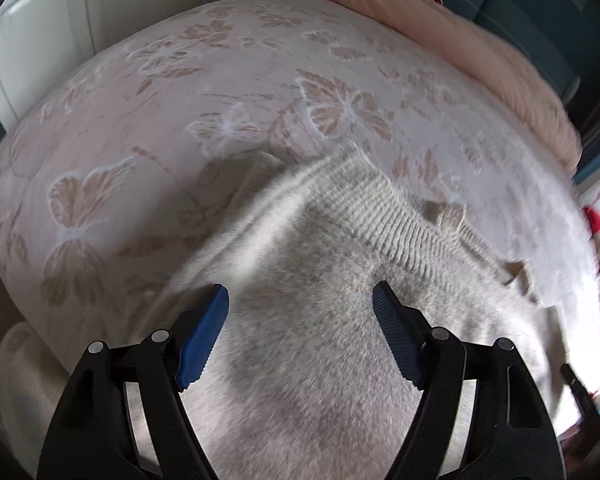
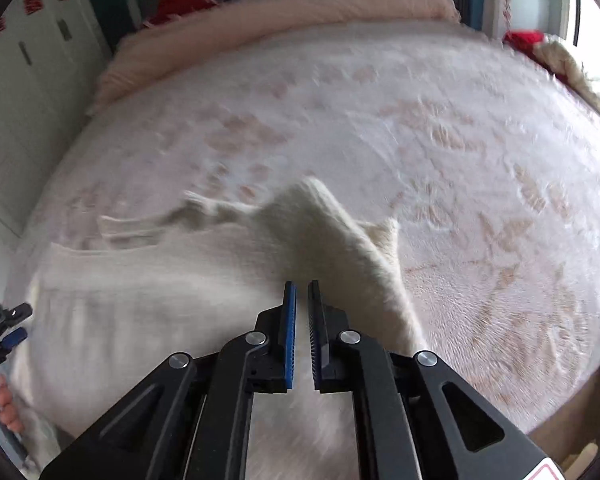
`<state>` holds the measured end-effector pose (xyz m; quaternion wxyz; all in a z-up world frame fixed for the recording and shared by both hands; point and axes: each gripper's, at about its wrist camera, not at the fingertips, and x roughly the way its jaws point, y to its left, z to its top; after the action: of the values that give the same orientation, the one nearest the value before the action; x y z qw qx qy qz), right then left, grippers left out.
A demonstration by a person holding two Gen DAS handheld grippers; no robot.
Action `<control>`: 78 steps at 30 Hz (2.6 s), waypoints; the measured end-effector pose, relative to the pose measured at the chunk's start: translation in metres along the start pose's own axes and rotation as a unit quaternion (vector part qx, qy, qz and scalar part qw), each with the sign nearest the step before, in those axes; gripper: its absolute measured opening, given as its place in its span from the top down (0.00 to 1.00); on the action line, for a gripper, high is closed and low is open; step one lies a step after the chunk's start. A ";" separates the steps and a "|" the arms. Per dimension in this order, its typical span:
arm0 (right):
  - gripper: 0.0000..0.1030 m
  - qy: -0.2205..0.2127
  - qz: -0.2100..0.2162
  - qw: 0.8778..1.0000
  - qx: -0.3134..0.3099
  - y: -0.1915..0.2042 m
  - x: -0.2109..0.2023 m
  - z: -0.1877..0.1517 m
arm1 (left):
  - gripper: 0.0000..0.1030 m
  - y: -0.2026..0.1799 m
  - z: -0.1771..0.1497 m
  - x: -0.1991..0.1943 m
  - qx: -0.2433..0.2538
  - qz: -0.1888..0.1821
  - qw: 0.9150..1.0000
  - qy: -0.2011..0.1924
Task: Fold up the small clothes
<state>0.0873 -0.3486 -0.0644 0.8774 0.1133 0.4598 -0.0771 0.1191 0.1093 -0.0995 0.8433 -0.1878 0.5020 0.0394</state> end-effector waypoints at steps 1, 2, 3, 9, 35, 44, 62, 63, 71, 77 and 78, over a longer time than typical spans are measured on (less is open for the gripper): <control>0.94 -0.003 0.005 1.000 -0.003 0.006 -0.008 -0.003 | 0.28 0.007 0.001 -0.006 -0.010 -0.008 1.000 -0.002; 0.94 -0.003 0.014 1.000 -0.004 0.012 -0.015 -0.008 | 0.28 0.018 0.001 -0.013 -0.021 -0.017 1.000 -0.006; 0.94 0.000 0.025 1.000 -0.006 0.019 -0.020 -0.013 | 0.27 0.028 0.001 -0.021 -0.028 -0.018 0.999 -0.012; 0.94 0.051 0.060 0.994 -0.076 0.091 -0.005 -0.038 | 0.27 0.069 -0.016 -0.050 -0.015 -0.024 0.999 -0.015; 0.95 0.145 0.043 0.983 -0.103 0.206 0.088 -0.023 | 0.63 0.076 -0.031 0.003 -0.030 -0.101 0.993 0.055; 0.93 0.108 0.144 0.983 -0.028 0.161 0.040 -0.014 | 0.83 -0.019 -0.003 -0.086 0.059 -0.199 0.978 -0.005; 0.35 0.012 0.156 0.979 0.130 -0.064 -0.072 -0.059 | 0.14 -0.158 -0.167 -0.089 0.307 -0.203 0.930 0.013; 0.34 0.019 0.178 0.974 0.141 -0.062 -0.066 -0.060 | 0.13 -0.151 -0.171 -0.092 0.312 -0.184 0.932 0.004; 0.29 0.117 0.220 0.960 0.131 -0.002 -0.024 -0.065 | 0.13 -0.085 -0.164 -0.077 0.277 -0.105 0.955 0.022; 0.74 0.140 0.212 0.961 0.113 0.041 -0.017 -0.068 | 0.13 -0.097 -0.168 -0.058 0.323 -0.069 0.944 -0.009; 0.78 0.127 0.202 0.967 0.088 0.050 -0.025 -0.060 | 0.15 -0.101 -0.167 -0.058 0.329 -0.065 0.942 -0.017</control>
<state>0.0377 -0.2838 -0.0702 0.7959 0.2896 0.5262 0.0759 -0.0227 -0.0366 -0.0927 0.8672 0.0683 0.4594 -0.1798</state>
